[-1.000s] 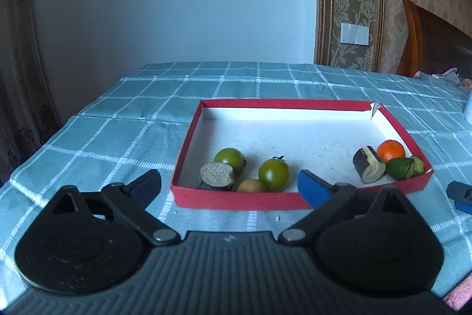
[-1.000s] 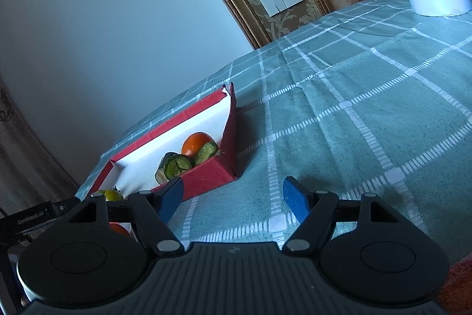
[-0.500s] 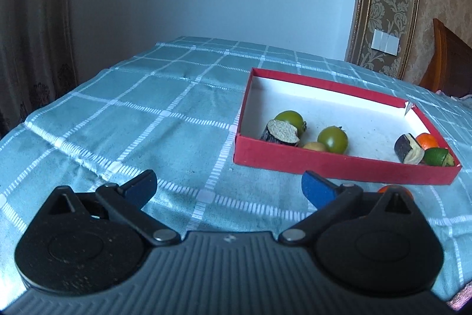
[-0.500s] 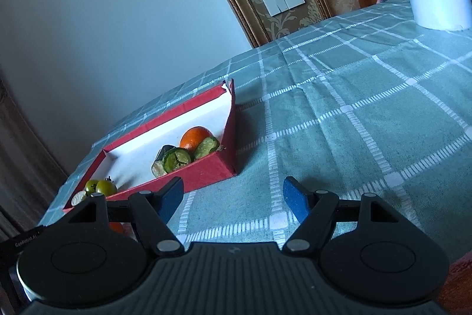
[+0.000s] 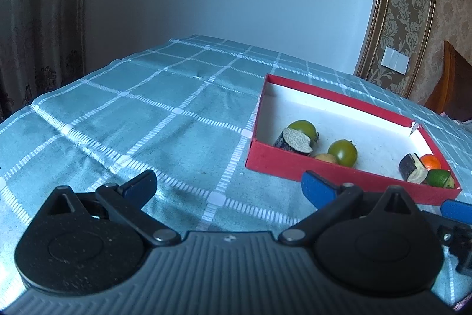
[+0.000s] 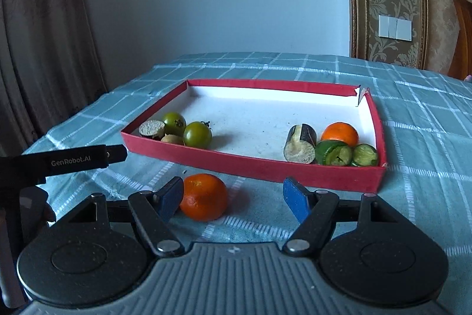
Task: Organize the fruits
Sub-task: 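Reach the right gripper to the mandarin orange and close on it, then carry the mandarin orange into the tray and open the right gripper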
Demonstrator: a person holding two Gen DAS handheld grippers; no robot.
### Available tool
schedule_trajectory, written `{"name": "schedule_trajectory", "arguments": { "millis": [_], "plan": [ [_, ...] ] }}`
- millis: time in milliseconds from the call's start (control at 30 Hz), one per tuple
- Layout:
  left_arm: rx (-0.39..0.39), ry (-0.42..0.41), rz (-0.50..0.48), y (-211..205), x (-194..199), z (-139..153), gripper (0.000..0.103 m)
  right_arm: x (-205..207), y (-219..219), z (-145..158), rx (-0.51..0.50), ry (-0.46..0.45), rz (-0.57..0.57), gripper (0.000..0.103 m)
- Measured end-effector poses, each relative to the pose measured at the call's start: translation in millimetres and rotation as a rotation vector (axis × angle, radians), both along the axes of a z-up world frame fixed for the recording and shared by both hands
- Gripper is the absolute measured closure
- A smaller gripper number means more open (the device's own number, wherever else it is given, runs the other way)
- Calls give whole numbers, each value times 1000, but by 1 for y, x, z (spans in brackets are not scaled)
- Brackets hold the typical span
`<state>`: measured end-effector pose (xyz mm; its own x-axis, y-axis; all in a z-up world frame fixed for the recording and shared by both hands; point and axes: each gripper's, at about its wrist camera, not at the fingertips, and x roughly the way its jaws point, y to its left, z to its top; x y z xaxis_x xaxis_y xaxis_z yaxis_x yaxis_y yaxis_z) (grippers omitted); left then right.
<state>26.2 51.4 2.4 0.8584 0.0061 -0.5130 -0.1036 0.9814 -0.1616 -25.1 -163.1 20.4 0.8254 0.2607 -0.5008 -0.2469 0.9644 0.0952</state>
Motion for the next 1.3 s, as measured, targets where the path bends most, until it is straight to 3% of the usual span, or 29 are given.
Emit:
{"name": "schedule_trajectory", "arguments": {
  "millis": [133, 200, 533, 600, 667, 900, 1067, 1133, 1200, 1300],
  "plan": [
    [-4, -5, -6, 0, -1, 0, 0, 4, 10, -3, -23, -2, -3, 29],
    [-6, -9, -9, 0, -1, 0, 0, 5, 15, -5, -43, -4, -3, 39],
    [-33, -15, -8, 4, -1, 1, 0, 12, 30, -11, -30, 0, 36, 40],
    [-40, -14, -9, 5, -1, 0, 0, 13, 29, -11, -13, 3, 39, 56],
    [-44, -11, -9, 5, -1, 0, 0, 13, 28, -11, 5, 9, 51, 64],
    [-45, -13, -5, 5, -1, 1, 0, 11, 20, -13, 64, 16, 44, 63],
    [-43, -9, -5, 5, 0, 0, 0, 0, 25, -12, 13, -8, 59, 62],
    [-41, -9, -3, 4, 0, 0, 0, 1, 25, -14, 16, 3, 68, 61],
    [-39, -6, -3, 4, 1, 0, 0, 5, 27, -19, 22, 41, 84, 50],
    [-41, -5, 0, 5, 1, 0, 0, 4, 29, -21, 8, 38, 75, 50]
  ]
}}
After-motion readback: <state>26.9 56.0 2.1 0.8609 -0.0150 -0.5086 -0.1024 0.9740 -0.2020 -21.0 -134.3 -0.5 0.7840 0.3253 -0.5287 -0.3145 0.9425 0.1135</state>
